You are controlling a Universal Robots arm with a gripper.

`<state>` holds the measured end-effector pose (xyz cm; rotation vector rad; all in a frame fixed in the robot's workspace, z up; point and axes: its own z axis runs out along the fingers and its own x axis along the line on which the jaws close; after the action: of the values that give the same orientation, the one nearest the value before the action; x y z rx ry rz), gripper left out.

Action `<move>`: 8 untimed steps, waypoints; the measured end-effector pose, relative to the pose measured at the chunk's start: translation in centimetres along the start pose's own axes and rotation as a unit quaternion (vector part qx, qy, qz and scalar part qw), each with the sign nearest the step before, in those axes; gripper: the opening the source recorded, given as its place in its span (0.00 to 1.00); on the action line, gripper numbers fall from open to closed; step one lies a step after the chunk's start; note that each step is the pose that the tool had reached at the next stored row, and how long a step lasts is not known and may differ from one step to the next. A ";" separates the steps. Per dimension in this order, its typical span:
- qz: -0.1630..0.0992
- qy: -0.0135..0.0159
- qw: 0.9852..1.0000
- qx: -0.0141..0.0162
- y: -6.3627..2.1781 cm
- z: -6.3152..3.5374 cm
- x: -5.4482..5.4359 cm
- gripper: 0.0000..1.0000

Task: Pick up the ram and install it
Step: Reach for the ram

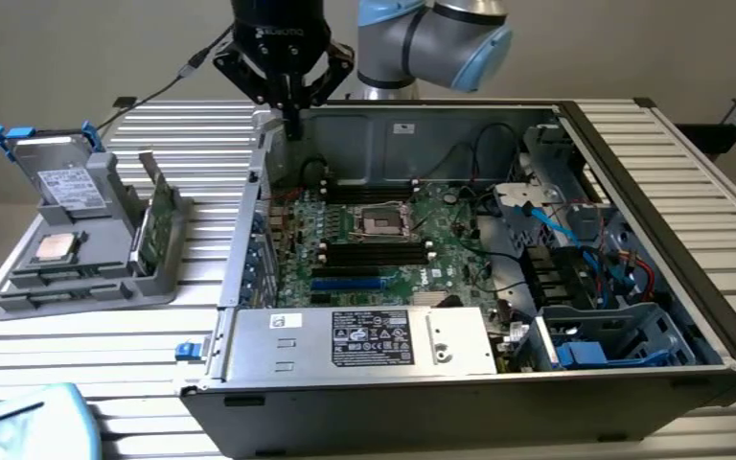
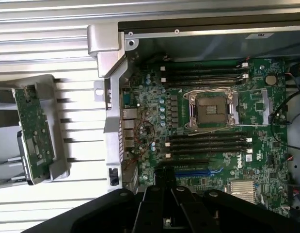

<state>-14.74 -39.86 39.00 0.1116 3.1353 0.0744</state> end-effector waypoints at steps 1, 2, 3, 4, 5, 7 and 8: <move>0.000 0.001 1.000 0.000 -0.03 0.10 0.5 0.11; 0.000 0.003 1.000 0.000 -0.07 0.17 0.9 0.11; 0.000 0.005 1.000 0.000 -0.10 0.24 1.4 0.11; 0.000 0.008 1.000 0.001 -0.13 0.32 1.8 0.11; 0.000 0.009 1.000 0.001 -0.17 0.41 2.3 0.11; 0.000 0.010 1.000 0.001 -0.24 0.71 3.2 0.11; 0.000 0.011 1.000 0.001 -0.28 0.87 3.6 0.11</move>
<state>-18.38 -39.85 38.11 0.1129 3.1564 0.0739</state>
